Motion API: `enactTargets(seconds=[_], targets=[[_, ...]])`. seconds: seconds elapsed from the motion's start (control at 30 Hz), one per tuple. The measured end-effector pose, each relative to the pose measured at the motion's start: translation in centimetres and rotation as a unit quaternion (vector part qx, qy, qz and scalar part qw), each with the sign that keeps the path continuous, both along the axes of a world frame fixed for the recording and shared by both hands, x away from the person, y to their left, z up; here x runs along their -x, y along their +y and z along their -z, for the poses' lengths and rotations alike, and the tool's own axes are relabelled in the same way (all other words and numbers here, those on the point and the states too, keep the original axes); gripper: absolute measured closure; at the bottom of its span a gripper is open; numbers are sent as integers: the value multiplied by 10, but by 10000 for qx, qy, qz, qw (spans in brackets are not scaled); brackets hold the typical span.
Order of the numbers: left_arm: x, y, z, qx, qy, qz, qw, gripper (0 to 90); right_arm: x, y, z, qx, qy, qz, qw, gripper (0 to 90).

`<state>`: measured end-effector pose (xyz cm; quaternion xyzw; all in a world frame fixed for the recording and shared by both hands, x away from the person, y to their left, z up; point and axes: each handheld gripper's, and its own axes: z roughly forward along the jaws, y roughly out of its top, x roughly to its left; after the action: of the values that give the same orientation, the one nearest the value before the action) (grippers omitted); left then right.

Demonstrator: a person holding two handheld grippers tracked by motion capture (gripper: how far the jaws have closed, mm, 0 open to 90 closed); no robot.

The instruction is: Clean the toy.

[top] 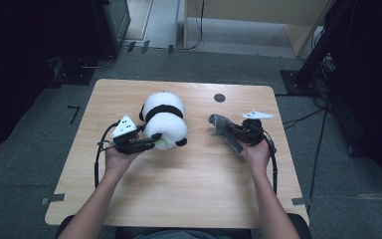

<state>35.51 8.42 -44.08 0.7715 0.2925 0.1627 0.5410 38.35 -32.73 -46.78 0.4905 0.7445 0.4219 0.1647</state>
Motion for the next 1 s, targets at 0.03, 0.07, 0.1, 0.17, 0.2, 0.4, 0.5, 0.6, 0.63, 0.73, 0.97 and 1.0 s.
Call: enactTargets(seconds=[0.03, 0.07, 0.1, 0.17, 0.2, 0.4, 0.5, 0.6, 0.63, 0.73, 0.97, 1.0], targets=[[-2, -2, -1, -48, -17, 14, 10000, 461, 1, 3, -3, -57, -12, -62, 10000, 794], [-3, -4, -3, -53, -27, 19, 10000, 460, 2, 5, -7, -102, -39, -102, 9999, 794], [-4, -5, -4, -67, -22, 29, 10000, 457, 4, 7, -10, -132, -74, -148, 9998, 794], [-4, -6, -5, -15, -29, 27, 10000, 455, 7, 12, -19, -132, -124, -258, 9995, 792], [-4, -6, -4, -6, -37, 22, 10000, 455, 8, 15, -23, -159, -154, -318, 9992, 793], [-2, -5, 3, 11, 29, -68, 10000, 456, 23, 37, -56, -404, -585, -708, 9949, 792], [0, -7, 5, -31, 23, -66, 10000, 456, 30, 51, -66, -451, -706, -921, 9922, 792], [2, -9, 4, -21, -35, -74, 10000, 456, 36, 64, -74, -517, -787, -1139, 9890, 791], [3, -10, 3, 0, -54, -68, 10000, 456, 38, 69, -76, -533, -808, -1205, 9880, 790], [4, -13, 1, 3, -78, -18, 10000, 456, 44, 82, -80, -603, -867, -1389, 9847, 789], [7, -15, 1, 56, -44, -95, 9999, 457, 53, 110, -75, -653, -706, -1981, 9754, 798], [7, -15, 1, 49, -43, -129, 9999, 457, 53, 114, -73, -624, -677, -2063, 9741, 800]])
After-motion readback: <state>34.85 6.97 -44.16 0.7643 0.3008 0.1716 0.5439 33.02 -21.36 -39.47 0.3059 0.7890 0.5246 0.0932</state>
